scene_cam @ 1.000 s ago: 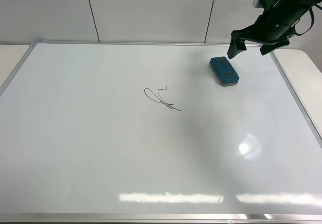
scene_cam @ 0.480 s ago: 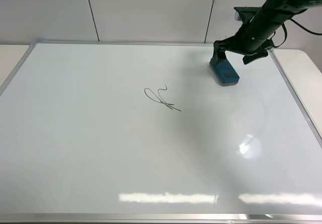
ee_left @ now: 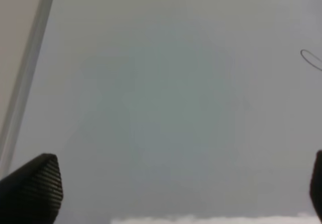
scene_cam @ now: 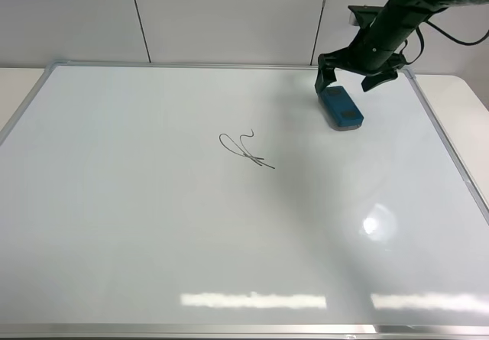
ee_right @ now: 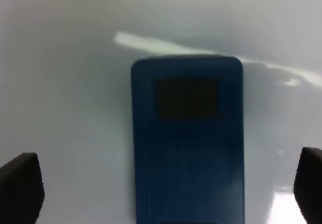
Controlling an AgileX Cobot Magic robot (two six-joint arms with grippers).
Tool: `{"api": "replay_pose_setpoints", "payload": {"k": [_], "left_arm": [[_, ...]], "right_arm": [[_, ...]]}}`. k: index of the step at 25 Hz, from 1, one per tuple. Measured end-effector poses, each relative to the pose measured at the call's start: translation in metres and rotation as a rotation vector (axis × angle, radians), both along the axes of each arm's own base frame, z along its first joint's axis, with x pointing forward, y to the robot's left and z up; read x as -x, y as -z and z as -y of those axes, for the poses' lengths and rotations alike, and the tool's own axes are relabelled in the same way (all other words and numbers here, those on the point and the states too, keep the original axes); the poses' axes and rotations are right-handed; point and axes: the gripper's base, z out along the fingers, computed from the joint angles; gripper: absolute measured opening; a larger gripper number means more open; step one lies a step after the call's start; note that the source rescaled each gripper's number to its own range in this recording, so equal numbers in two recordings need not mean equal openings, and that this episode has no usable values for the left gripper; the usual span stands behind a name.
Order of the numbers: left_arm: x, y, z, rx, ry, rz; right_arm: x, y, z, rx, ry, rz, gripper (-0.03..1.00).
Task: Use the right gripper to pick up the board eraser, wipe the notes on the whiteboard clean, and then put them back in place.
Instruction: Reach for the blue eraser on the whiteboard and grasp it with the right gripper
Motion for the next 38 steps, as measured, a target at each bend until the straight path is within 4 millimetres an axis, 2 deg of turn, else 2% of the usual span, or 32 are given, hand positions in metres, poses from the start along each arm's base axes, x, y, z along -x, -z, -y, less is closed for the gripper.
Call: {"api": "replay_pose_setpoints", "payload": {"k": [7, 13, 36, 37, 38], "left_arm": [[0.000, 0.000, 0.000, 0.000, 0.000, 0.000], [0.000, 0.000, 0.000, 0.000, 0.000, 0.000], [0.000, 0.000, 0.000, 0.000, 0.000, 0.000], [0.000, 0.000, 0.000, 0.000, 0.000, 0.000], [0.000, 0.000, 0.000, 0.000, 0.000, 0.000]], "right_arm": [[-0.004, 0.021, -0.008, 0.016, 0.001, -0.049, 1.00], [-0.004, 0.030, -0.008, 0.020, 0.003, -0.070, 1.00], [-0.004, 0.033, -0.005, 0.056, -0.011, -0.078, 1.00], [-0.004, 0.033, -0.005, 0.064, -0.013, -0.082, 0.96], [-0.004, 0.033, -0.004, 0.068, -0.011, -0.084, 0.88]]}}
